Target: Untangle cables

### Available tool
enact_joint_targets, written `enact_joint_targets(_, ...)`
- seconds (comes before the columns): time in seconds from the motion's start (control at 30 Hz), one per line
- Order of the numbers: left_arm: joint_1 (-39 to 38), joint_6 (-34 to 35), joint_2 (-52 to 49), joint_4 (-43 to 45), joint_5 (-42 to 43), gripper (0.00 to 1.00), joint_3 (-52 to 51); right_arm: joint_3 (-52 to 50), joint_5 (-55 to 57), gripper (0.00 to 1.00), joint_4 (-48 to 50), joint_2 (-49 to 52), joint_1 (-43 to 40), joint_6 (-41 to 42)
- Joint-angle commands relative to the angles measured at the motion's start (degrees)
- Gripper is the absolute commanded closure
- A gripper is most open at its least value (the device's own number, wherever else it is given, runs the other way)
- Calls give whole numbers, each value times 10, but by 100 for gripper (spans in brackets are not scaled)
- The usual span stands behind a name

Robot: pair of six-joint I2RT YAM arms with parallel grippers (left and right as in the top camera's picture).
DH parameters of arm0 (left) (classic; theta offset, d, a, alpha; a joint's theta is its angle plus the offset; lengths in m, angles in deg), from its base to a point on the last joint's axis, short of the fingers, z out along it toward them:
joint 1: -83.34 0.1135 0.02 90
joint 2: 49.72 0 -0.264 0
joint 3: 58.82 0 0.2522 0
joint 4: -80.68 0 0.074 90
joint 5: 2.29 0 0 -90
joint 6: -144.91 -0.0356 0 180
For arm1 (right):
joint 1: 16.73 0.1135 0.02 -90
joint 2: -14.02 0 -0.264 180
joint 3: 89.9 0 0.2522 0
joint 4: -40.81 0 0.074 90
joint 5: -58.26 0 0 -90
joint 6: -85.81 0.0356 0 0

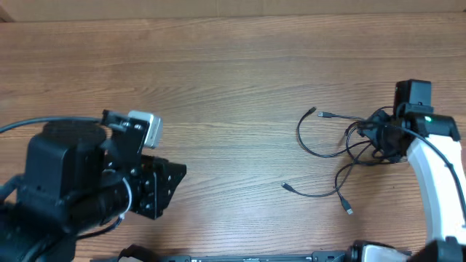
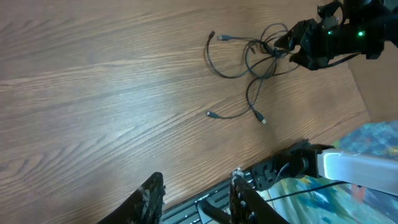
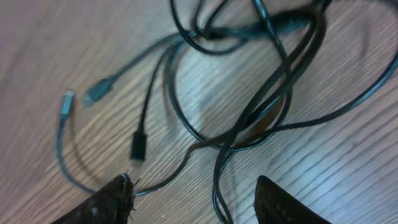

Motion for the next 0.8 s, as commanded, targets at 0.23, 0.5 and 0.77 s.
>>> enact_joint_targets(0.23,-4,-12,-15,-9,-20,66,-9,-20,35,34,62,76,-5,78)
enact_joint_targets(0.5,-4,-13,-15,-9,-29,66,-9,-20,67,57,98,92,-8,72)
enact_joint_targets(0.77,-4,-14,-15,-16,-29,71,-9,-20,4,96,120,92,-9,-6)
